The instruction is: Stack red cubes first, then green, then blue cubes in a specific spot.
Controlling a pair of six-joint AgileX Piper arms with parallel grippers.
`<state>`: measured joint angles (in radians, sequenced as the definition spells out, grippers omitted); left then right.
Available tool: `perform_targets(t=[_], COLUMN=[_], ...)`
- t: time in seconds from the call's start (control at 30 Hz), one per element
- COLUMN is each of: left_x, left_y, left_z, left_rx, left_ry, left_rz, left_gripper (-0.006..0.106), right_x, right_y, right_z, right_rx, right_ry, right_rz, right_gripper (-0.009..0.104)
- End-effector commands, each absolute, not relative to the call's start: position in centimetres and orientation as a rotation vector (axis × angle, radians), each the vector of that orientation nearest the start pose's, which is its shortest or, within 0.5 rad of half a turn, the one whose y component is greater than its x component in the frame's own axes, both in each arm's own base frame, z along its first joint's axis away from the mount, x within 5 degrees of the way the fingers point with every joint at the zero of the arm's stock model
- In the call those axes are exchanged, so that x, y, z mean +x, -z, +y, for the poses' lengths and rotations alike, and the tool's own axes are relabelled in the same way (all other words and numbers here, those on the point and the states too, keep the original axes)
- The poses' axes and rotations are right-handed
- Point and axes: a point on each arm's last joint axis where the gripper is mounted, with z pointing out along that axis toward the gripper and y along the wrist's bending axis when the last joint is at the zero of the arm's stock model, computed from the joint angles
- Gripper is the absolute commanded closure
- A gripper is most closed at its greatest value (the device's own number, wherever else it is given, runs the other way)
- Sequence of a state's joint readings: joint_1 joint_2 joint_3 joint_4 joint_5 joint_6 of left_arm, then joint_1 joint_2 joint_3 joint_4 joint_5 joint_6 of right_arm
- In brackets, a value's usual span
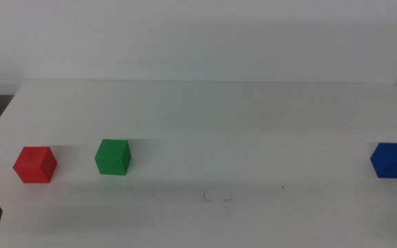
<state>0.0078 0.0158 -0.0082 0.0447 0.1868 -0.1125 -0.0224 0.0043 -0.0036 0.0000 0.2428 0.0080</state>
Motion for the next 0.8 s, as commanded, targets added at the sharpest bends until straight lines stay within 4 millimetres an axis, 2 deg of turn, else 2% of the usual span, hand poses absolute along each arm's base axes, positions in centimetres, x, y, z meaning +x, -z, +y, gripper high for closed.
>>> perform_targets(t=[0.0, 0.1, 0.2, 0.37, 0.47, 0.57, 0.77], left_x=[6.0, 7.7, 10.9, 16.4, 19.5, 21.7, 26.2], left_y=[-21.2, -24.9, -27.9, -30.3, -30.1, -29.6, -28.2], left_z=[0.1, 0.1, 0.1, 0.0, 0.0, 0.0, 1.5], left_rx=[-0.075, -0.09, -0.101, -0.138, -0.147, -0.157, -0.044], left_ry=[0.046, 0.051, 0.042, 0.061, 0.053, 0.044, -0.015], left_rz=[1.712, 1.841, 2.038, 2.311, 2.453, 2.574, 2.659], left_gripper=[0.007, 0.007, 0.007, 0.007, 0.007, 0.007, 0.007], right_x=[5.5, 5.5, 5.5, 5.5, 5.5, 5.5, 5.5], right_y=[-19.2, -19.2, -19.2, -19.2, -19.2, -19.2, -19.2], right_z=[-0.2, -0.2, -0.2, -0.2, -0.2, -0.2, -0.2], right_rx=[0.017, 0.017, 0.017, 0.017, 0.017, 0.017, 0.017], right_ry=[0.033, 0.033, 0.033, 0.033, 0.033, 0.033, 0.033], right_rz=[1.715, 1.715, 1.715, 1.715, 1.715, 1.715, 1.715], right_gripper=[0.012, 0.012, 0.012, 0.012, 0.012, 0.012, 0.012])
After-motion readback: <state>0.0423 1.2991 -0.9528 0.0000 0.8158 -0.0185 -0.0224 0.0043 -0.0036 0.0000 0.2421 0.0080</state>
